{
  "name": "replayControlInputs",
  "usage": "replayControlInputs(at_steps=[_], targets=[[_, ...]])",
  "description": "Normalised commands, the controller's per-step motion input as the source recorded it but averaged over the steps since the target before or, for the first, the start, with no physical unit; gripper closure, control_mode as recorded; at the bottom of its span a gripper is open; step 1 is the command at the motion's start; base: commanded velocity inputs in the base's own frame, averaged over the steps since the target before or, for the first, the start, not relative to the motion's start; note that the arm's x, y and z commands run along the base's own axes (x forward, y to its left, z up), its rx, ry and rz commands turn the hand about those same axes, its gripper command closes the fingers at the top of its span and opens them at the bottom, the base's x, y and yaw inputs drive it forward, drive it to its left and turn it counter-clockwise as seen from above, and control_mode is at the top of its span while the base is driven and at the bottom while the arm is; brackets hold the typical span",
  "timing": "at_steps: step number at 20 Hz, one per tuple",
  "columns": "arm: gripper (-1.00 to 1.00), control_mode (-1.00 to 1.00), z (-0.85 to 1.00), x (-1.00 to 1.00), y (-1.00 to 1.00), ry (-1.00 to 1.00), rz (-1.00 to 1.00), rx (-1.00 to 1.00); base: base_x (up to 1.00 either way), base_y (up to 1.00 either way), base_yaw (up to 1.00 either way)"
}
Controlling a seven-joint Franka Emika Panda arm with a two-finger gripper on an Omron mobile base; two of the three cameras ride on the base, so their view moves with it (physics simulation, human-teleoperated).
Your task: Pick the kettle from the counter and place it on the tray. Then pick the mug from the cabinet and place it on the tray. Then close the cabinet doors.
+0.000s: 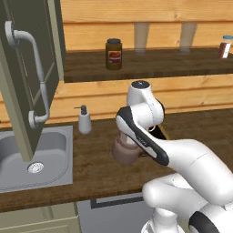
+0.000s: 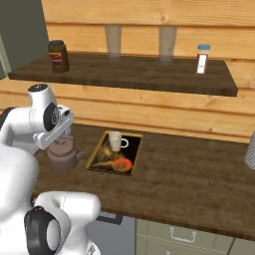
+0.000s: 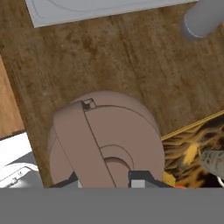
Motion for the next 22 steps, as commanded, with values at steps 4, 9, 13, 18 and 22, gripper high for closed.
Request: replayControlInputs(at_steps=[4, 9, 13, 18, 22], targets=[[1.00, -1.00, 0.20, -0.35, -0.46, -0.02, 0.00, 0.00, 0.00, 0.00, 0.00], [1.00, -1.00, 0.02, -0.08, -0.61, 0.00, 0.00, 0.00, 0.00, 0.00, 0.00], [1.00, -1.00, 0.00, 0.00, -0.59, 0.00, 0.00, 0.00, 0.00, 0.00, 0.00], [1.00, -1.00, 0.00, 0.08, -0.50, 0.00, 0.00, 0.00, 0.00, 0.00, 0.00], [1.00, -1.00, -0.02, 0.24, -0.40, 0.00, 0.00, -0.01, 0.00, 0.00, 0.00]])
